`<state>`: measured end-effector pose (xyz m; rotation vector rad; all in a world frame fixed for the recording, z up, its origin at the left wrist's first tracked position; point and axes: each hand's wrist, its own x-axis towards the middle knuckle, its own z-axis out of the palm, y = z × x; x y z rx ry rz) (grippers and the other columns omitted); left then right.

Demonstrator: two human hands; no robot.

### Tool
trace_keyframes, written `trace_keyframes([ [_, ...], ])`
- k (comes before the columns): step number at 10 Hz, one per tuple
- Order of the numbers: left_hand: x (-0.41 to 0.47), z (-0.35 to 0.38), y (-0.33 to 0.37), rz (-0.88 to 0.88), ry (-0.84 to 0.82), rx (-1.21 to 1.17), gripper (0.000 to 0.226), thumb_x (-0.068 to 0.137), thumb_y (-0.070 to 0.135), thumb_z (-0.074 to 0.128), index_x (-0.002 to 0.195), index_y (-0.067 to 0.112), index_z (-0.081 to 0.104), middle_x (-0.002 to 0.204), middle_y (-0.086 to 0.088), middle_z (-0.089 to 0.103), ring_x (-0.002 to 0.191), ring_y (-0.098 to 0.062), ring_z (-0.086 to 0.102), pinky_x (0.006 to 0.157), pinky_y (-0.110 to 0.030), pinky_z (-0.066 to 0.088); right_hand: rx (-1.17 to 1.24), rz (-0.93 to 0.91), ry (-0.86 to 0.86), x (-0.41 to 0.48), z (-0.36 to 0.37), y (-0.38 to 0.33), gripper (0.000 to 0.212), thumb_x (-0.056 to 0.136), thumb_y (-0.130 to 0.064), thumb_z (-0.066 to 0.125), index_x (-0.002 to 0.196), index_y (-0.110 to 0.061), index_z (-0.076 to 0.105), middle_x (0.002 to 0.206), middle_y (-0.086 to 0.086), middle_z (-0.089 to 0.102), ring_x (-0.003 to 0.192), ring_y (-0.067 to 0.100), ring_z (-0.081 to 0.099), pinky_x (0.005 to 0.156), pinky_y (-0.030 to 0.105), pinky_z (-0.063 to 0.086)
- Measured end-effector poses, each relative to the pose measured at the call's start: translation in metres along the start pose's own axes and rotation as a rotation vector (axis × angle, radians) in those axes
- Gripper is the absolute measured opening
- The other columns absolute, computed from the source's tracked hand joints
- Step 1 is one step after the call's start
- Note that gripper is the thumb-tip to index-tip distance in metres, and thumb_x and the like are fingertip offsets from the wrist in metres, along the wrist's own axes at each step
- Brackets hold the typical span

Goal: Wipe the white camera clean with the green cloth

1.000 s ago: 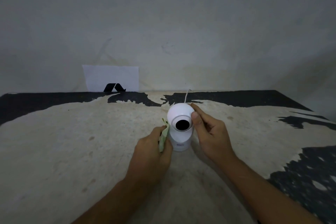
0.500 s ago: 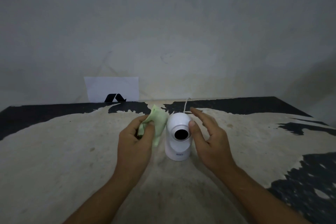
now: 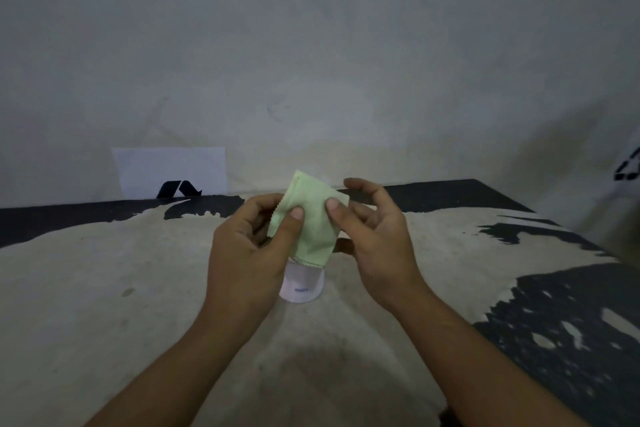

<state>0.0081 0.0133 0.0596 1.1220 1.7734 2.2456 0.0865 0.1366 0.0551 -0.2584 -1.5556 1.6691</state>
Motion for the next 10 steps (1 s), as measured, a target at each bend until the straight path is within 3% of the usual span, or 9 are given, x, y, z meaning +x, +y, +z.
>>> trace_keyframes([
  [1,-0.003,0.005,-0.004,0.029,-0.013,0.055,0.016,0.081,0.016,0.065,0.097,0.018,0.063,0.090,0.005,0.072,0.085,-0.005,0.067,0.069,-0.015,0.055,0.028,0.009,0.047,0.005,-0.015,-0.001,0.031,0.087,-0.006,0.067,0.112,-0.011,0.051,0.097,0.013,0.073,0.084,0.024,0.072,0.063,0.039,0.060],
  [2,-0.014,0.018,-0.011,0.069,-0.092,0.132,0.020,0.081,0.014,0.066,0.098,0.019,0.059,0.093,0.007,0.069,0.088,-0.005,0.066,0.075,-0.017,0.055,-0.031,0.010,0.168,0.016,-0.047,0.004,0.019,0.087,-0.006,0.068,0.093,-0.015,0.053,0.091,0.007,0.071,0.080,0.019,0.068,0.057,0.035,0.058],
  [3,-0.025,0.033,-0.018,0.078,-0.172,0.232,0.020,0.081,0.014,0.066,0.097,0.023,0.058,0.093,0.012,0.067,0.088,0.001,0.064,0.074,-0.011,0.053,-0.146,0.040,0.201,0.022,-0.071,0.010,0.016,0.088,-0.005,0.067,0.083,-0.017,0.057,0.086,0.003,0.069,0.079,0.016,0.062,0.053,0.029,0.054],
  [4,-0.039,0.057,-0.037,0.069,-0.313,0.329,0.020,0.083,0.016,0.063,0.101,0.024,0.059,0.095,0.013,0.065,0.089,0.005,0.060,0.074,-0.003,0.047,-0.257,0.156,0.175,0.025,-0.101,0.025,0.011,0.089,-0.004,0.065,0.088,-0.015,0.067,0.091,0.004,0.070,0.082,0.017,0.062,0.055,0.028,0.052],
  [6,-0.044,0.079,-0.068,0.150,-0.389,0.517,0.022,0.087,0.020,0.056,0.108,0.027,0.055,0.105,0.013,0.058,0.093,0.005,0.053,0.080,0.004,0.035,-0.348,0.305,0.027,0.027,-0.110,0.047,0.028,0.086,-0.004,0.067,0.112,-0.015,0.066,0.117,0.008,0.064,0.098,0.025,0.066,0.075,0.044,0.060],
  [7,-0.045,0.084,-0.075,0.194,-0.433,0.601,0.029,0.089,0.027,0.051,0.118,0.026,0.050,0.120,0.009,0.055,0.105,0.002,0.048,0.091,-0.002,0.033,-0.401,0.304,-0.013,0.030,-0.109,0.053,0.036,0.087,-0.002,0.065,0.120,-0.017,0.062,0.124,0.008,0.060,0.101,0.025,0.064,0.081,0.045,0.058],
  [8,-0.046,0.091,-0.078,0.141,-0.518,0.769,0.050,0.092,0.040,0.041,0.137,0.020,0.033,0.146,0.002,0.036,0.133,-0.009,0.030,0.111,-0.025,0.021,-0.818,0.181,-0.022,0.031,-0.117,0.057,0.043,0.088,-0.011,0.065,0.129,-0.020,0.056,0.132,0.005,0.055,0.107,0.018,0.058,0.095,0.036,0.051],
  [9,-0.047,0.096,-0.080,0.143,-0.564,0.884,0.056,0.092,0.044,0.036,0.140,0.018,0.026,0.150,0.001,0.030,0.137,-0.011,0.023,0.114,-0.029,0.014,-1.011,0.115,-0.046,0.031,-0.121,0.059,0.047,0.089,-0.017,0.063,0.134,-0.019,0.051,0.137,0.005,0.053,0.117,0.021,0.054,0.101,0.036,0.045],
  [10,-0.049,0.101,-0.083,0.162,-0.596,0.936,0.057,0.091,0.047,0.034,0.140,0.018,0.027,0.149,-0.001,0.032,0.137,-0.013,0.023,0.115,-0.032,0.013,-1.292,0.071,-0.027,0.031,-0.129,0.064,0.049,0.093,-0.026,0.054,0.141,-0.023,0.043,0.149,0.005,0.040,0.132,0.029,0.035,0.109,0.044,0.033],
])
